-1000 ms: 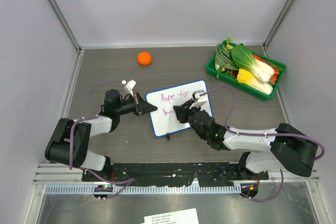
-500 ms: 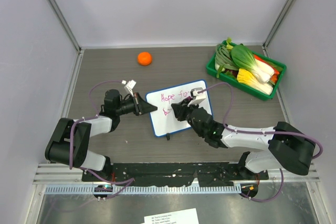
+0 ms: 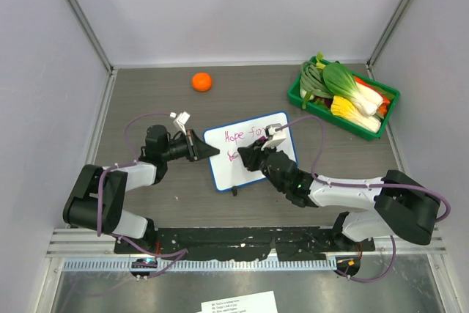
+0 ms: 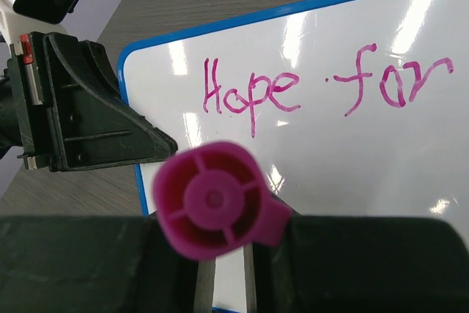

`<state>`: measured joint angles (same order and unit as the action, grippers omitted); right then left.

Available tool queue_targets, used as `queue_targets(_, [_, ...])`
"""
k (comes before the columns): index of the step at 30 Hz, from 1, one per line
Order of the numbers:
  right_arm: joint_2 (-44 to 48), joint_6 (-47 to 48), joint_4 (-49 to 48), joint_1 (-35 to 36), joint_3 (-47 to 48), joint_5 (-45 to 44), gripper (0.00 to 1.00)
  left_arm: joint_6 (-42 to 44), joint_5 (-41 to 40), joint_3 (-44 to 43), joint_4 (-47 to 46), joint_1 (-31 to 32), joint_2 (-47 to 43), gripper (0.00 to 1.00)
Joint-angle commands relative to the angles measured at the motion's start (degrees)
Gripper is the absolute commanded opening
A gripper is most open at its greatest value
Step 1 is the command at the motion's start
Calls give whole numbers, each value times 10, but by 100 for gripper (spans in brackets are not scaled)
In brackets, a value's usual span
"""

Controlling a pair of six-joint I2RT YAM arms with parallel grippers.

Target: Write a sentence on the whiteboard

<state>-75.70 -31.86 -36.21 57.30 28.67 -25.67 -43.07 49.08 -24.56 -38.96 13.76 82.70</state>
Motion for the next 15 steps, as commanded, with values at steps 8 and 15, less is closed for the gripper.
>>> queue_targets(8, [23,-13,30,0,-27,-3,1,71,-88,12,85,4,23,0])
queue_targets(15, [32,-14,38,-1,-33,-17,1,72,-90,12,86,5,22,0])
